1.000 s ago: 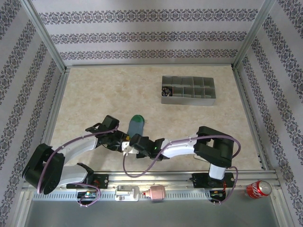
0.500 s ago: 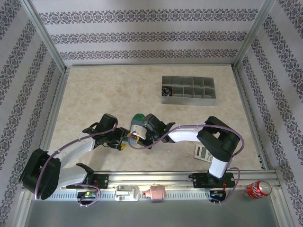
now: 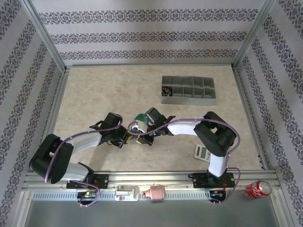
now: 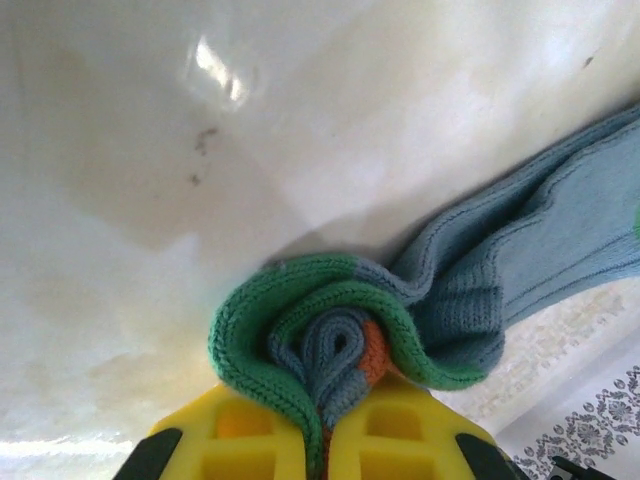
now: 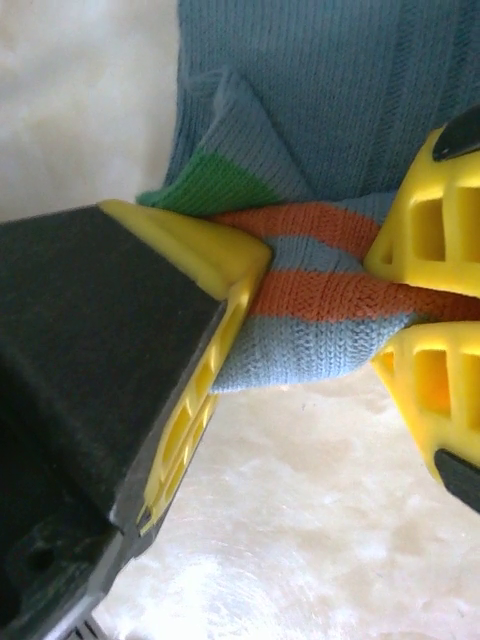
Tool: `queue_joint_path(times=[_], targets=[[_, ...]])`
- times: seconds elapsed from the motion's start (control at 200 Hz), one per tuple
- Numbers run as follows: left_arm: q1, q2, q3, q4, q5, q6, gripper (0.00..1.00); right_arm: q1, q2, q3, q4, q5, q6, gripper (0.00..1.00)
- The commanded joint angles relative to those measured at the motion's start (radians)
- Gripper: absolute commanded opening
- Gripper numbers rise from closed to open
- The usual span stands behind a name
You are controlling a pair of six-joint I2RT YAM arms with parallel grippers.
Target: Roll the socks
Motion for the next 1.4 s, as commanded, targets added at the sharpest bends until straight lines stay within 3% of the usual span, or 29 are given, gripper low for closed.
queue_joint_path(times=[0.0, 0.1, 0.185, 0.37, 0.555, 0.724, 0.854, 0.979, 1.114, 1.209, 1.244, 1.339, 1.399], targets=[[-0.026, 0.006, -0.036, -0.277, -0.043, -0.04, 0.0, 0.047, -0.085, -0.101, -0.096, 0.209, -0.031, 0.3], [-0.025, -0.011, -0.02, -0.329, -0.056, -0.082, 0.0, 0.135, -0.242, -0.164, -0.007, 0.414, -0.073, 0.48], [-0.027, -0.007, 0.001, -0.348, -0.065, -0.106, 0.0, 0.211, -0.3, -0.167, 0.014, 0.564, -0.082, 0.53], [-0.028, 0.03, 0.032, -0.342, -0.055, -0.121, 0.0, 0.357, -0.236, -0.118, 0.039, 0.743, -0.15, 0.55], [-0.029, 0.047, 0.047, -0.344, -0.046, -0.111, 0.0, 0.416, -0.074, -0.024, 0.052, 0.906, -0.234, 0.51], [-0.029, 0.04, 0.041, -0.343, -0.045, -0.113, 0.0, 0.417, -0.011, 0.021, 0.07, 1.008, -0.283, 0.46], [-0.029, 0.034, 0.032, -0.336, -0.048, -0.123, 0.0, 0.423, -0.033, -0.013, 0.112, 1.053, -0.288, 0.48], [-0.029, 0.038, 0.034, -0.33, -0.051, -0.128, 0.0, 0.424, -0.059, -0.038, 0.101, 0.998, -0.285, 0.54], [-0.028, 0.038, 0.031, -0.311, -0.045, -0.148, 0.0, 0.421, -0.017, -0.01, 0.092, 0.97, -0.286, 0.52], [-0.029, 0.034, 0.031, -0.308, -0.045, -0.151, 0.0, 0.41, 0.012, 0.039, 0.059, 0.942, -0.268, 0.45], [-0.028, 0.033, 0.028, -0.304, -0.042, -0.153, 0.0, 0.407, 0.025, 0.057, 0.04, 0.935, -0.256, 0.38], [-0.028, 0.02, 0.023, -0.295, -0.039, -0.16, 0.0, 0.402, 0.042, 0.074, 0.011, 0.933, -0.22, 0.07], [-0.028, -0.001, 0.018, -0.288, -0.04, -0.173, 0.0, 0.395, 0.042, 0.069, -0.015, 0.923, -0.187, 0.0]])
